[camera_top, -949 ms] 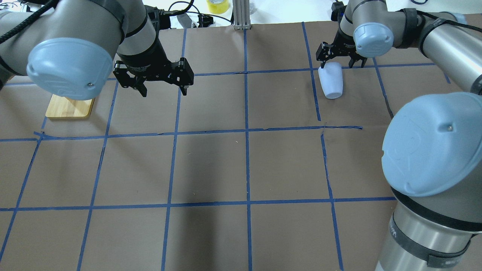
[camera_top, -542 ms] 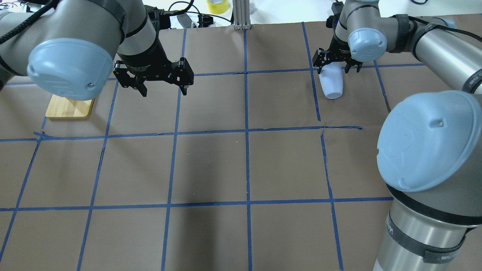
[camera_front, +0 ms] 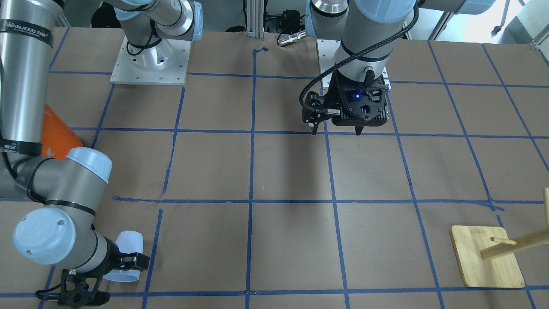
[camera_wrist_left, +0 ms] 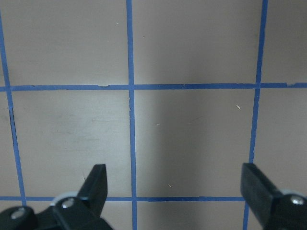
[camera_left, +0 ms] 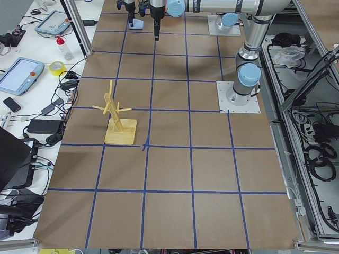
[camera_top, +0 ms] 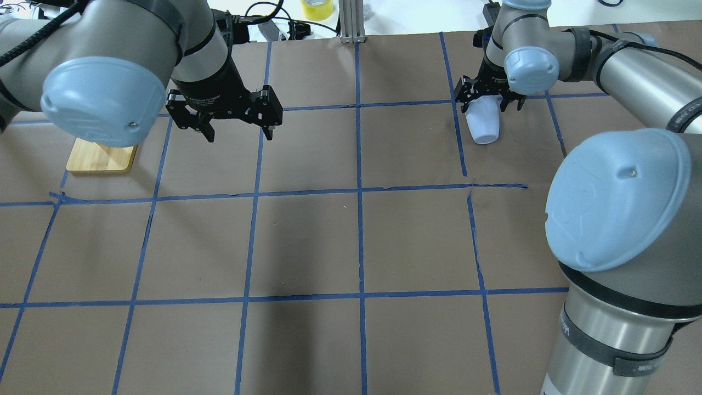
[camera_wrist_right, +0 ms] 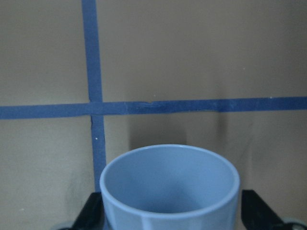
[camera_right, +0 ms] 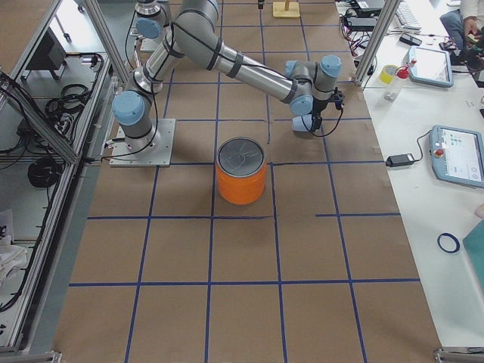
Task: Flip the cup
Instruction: 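Lift the cup with the right gripper and carry it toward the left gripper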
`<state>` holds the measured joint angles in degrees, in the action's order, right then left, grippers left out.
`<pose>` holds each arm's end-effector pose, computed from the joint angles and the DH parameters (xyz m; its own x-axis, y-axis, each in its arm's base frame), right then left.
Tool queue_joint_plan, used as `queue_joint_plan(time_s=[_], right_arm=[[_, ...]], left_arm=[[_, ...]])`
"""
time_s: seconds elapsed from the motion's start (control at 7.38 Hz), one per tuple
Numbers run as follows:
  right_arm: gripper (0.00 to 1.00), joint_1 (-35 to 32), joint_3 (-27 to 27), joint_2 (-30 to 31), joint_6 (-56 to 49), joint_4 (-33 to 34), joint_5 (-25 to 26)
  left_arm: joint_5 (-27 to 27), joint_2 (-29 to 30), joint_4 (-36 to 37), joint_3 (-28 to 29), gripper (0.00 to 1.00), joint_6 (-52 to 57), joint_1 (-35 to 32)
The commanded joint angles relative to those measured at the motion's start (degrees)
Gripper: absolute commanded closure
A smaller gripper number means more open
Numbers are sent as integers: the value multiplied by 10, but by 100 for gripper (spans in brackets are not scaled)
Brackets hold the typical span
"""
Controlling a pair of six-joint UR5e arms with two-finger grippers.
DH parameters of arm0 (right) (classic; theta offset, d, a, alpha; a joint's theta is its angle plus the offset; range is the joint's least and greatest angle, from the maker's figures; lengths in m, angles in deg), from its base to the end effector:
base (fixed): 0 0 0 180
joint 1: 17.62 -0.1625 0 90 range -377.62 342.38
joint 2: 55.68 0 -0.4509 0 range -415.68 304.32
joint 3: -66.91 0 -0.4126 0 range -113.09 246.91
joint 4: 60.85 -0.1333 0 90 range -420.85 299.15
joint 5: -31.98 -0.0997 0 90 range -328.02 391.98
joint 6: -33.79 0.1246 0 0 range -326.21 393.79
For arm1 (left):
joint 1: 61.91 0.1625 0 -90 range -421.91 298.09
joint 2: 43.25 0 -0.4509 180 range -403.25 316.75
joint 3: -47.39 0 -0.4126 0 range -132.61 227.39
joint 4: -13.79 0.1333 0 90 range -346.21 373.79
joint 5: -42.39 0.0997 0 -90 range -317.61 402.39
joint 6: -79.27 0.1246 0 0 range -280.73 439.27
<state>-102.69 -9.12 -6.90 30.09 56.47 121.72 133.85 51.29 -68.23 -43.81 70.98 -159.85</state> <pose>0.0677 -0.7725 0.1883 -0.9998 0.0215 -0.0044 0.0215 0.9998 -0.0015 -0.2050 -0.5275 0.4502 -0.9998 -0.0070 -0.0196 -0.0062 0.9991 -0.0423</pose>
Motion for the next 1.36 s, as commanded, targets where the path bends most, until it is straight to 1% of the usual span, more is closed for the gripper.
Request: queue_joint_plan(time_s=[0.0, 0.41, 0.54, 0.68, 0.95, 1.22], right_arm=[[3, 0, 0, -2, -1, -2, 1], [21, 0, 0, -9, -1, -3, 3], [35, 0, 0, -8, -1, -4, 1], [56, 0, 0, -6, 1, -8, 0], [88, -1, 1, 3, 1, -8, 8], [100, -1, -5, 42, -24, -18, 6]], left_arm=[[0, -4, 1, -10, 0, 0, 0], [0, -4, 1, -10, 0, 0, 0], [0, -4, 1, -10, 0, 0, 0], [0, -4, 1, -10, 0, 0, 0], [0, -4, 1, -11, 0, -1, -1], [0, -5, 1, -12, 0, -1, -1]])
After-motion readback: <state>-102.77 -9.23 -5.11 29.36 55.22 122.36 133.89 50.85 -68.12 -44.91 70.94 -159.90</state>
